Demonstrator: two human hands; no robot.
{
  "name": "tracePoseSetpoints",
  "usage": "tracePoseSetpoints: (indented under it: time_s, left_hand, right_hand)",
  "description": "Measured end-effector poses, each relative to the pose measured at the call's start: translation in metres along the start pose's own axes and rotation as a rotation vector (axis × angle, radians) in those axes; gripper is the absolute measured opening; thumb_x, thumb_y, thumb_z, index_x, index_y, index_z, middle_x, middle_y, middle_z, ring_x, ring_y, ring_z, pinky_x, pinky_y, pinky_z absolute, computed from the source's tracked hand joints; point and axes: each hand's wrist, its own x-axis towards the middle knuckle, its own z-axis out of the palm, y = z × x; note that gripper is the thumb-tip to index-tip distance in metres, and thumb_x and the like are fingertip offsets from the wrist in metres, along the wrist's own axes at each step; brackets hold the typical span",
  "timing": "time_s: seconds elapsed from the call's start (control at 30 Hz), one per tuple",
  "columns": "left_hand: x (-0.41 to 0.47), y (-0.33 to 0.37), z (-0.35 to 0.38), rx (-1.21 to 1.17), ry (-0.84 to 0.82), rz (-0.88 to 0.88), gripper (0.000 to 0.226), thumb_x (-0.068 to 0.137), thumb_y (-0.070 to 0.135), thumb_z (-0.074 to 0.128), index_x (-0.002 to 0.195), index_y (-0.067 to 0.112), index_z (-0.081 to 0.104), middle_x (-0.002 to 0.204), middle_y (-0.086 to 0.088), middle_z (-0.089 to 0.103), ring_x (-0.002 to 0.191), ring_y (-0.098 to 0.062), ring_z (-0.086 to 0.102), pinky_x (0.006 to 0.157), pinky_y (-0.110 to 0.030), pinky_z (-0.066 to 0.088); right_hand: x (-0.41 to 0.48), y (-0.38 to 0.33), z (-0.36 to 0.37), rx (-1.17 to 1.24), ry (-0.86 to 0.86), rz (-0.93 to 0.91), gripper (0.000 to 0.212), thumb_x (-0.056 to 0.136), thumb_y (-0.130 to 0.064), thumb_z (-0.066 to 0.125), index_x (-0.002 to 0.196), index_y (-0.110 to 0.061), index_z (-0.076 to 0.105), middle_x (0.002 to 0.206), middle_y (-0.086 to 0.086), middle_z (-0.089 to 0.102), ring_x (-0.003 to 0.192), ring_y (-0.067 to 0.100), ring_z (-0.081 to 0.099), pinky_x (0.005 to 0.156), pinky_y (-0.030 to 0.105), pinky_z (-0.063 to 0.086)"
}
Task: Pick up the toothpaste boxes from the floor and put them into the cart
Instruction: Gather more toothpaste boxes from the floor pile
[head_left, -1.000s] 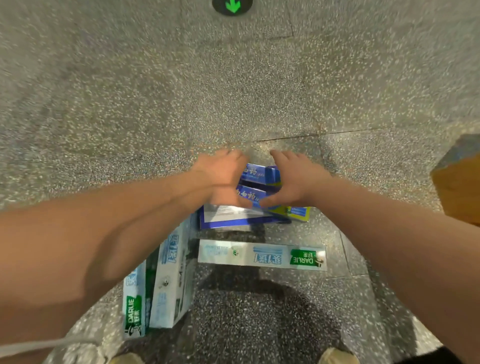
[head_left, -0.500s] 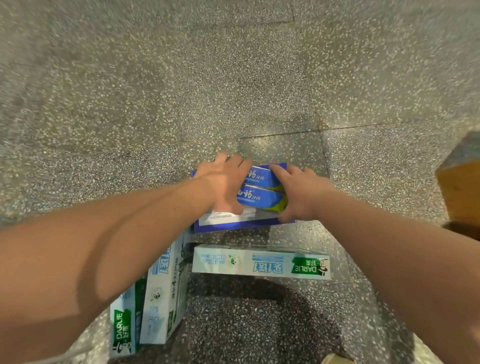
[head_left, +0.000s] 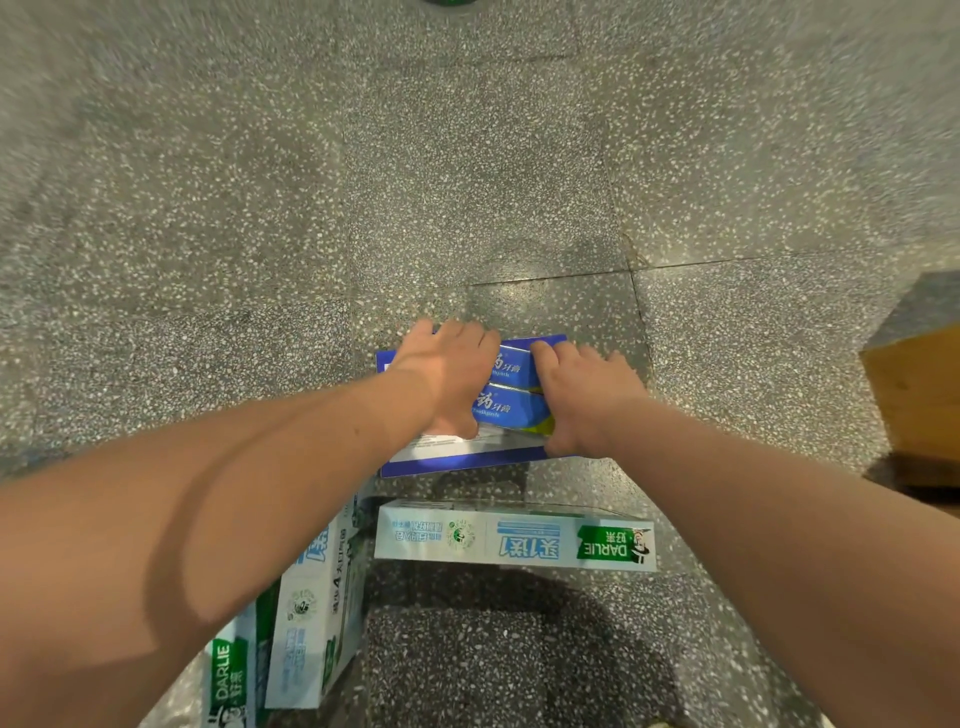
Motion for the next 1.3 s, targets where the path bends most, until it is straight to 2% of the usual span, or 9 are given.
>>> tracePoseSetpoints:
  time_s: [0.1,0.33,0.57,0.77,0.9,1.03,1.13,1.23,1.3]
  left_hand:
    - [-0.002,0.0,-0.002,-0.006,-0.01,-0.004,0.074,0.071,0.058,0.071,0.126,0.02,0.042,0.124,-0.001,0.052,0.115,-0.023,0.05,0.092,-0.042,0.04]
    - [-0.073,-0.003,-0.064,-0.065,0.021,0.017,0.078,0.07,0.067,0.071,0.125,0.02,0.04,0.121,0.002,0.051,0.113,-0.02,0.05,0.096,-0.044,0.04]
    - [-0.219,-0.013,-0.232,-0.118,0.023,-0.048,0.079,0.066,0.063,0.072,0.126,0.021,0.04,0.119,0.004,0.051,0.113,-0.021,0.051,0.095,-0.043,0.04]
    - [-0.373,-0.021,-0.401,-0.22,0.123,-0.148,0.054,0.069,0.065,0.068,0.098,0.028,0.04,0.09,0.01,0.049,0.084,-0.014,0.049,0.083,-0.036,0.04]
    - [-0.472,-0.016,-0.511,-0.154,0.162,-0.201,0.066,0.07,0.068,0.06,0.116,0.023,0.045,0.111,0.003,0.055,0.106,-0.021,0.056,0.09,-0.042,0.043]
    - [-0.56,-0.003,-0.593,-0.079,0.242,-0.274,0.074,0.067,0.062,0.072,0.122,0.02,0.045,0.121,-0.002,0.056,0.115,-0.027,0.055,0.09,-0.043,0.041]
    - [-0.615,0.009,-0.629,-0.075,0.311,-0.311,0.073,0.069,0.064,0.07,0.123,0.02,0.044,0.122,-0.003,0.055,0.116,-0.028,0.056,0.091,-0.044,0.042]
    - [-0.664,0.017,-0.647,-0.059,0.355,-0.321,0.08,0.07,0.072,0.065,0.126,0.019,0.044,0.126,-0.004,0.054,0.118,-0.028,0.054,0.094,-0.043,0.043]
    - [-0.697,0.022,-0.653,-0.025,0.388,-0.307,0.078,0.07,0.069,0.068,0.125,0.018,0.044,0.126,-0.004,0.054,0.117,-0.029,0.055,0.093,-0.043,0.042]
  right_hand:
    - [-0.002,0.0,-0.003,-0.016,0.015,-0.012,0.094,0.07,-0.055,0.082,0.138,-0.016,0.031,0.129,0.006,0.05,0.118,0.029,0.054,0.092,0.047,0.044]
    - [-0.076,-0.009,-0.076,-0.033,0.014,-0.058,0.095,0.073,-0.058,0.078,0.143,-0.017,0.029,0.133,0.004,0.048,0.123,0.027,0.051,0.1,0.048,0.044]
    - [-0.222,-0.029,-0.236,-0.042,0.079,-0.115,0.088,0.073,-0.052,0.078,0.14,-0.019,0.032,0.13,0.002,0.05,0.119,0.026,0.053,0.096,0.047,0.045]
    - [-0.37,-0.046,-0.4,-0.07,0.163,-0.192,0.093,0.075,-0.056,0.077,0.146,-0.018,0.03,0.133,0.002,0.049,0.121,0.026,0.052,0.1,0.049,0.044]
    - [-0.467,-0.056,-0.499,-0.117,0.236,-0.23,0.097,0.07,-0.065,0.076,0.144,-0.021,0.031,0.132,-0.001,0.051,0.12,0.026,0.054,0.096,0.048,0.045]
    - [-0.558,-0.063,-0.576,-0.163,0.343,-0.269,0.085,0.07,-0.054,0.08,0.137,-0.022,0.038,0.129,-0.001,0.054,0.12,0.026,0.056,0.094,0.047,0.043]
    - [-0.619,-0.073,-0.616,-0.184,0.392,-0.29,0.079,0.077,-0.048,0.076,0.14,-0.021,0.038,0.131,0.001,0.053,0.125,0.027,0.054,0.095,0.045,0.04]
    - [-0.672,-0.092,-0.635,-0.241,0.441,-0.279,0.086,0.074,-0.052,0.078,0.142,-0.02,0.037,0.133,0.002,0.052,0.125,0.026,0.052,0.092,0.046,0.042]
    - [-0.704,-0.111,-0.635,-0.266,0.474,-0.254,0.089,0.072,-0.055,0.078,0.141,-0.019,0.037,0.132,0.003,0.052,0.124,0.027,0.053,0.091,0.047,0.044]
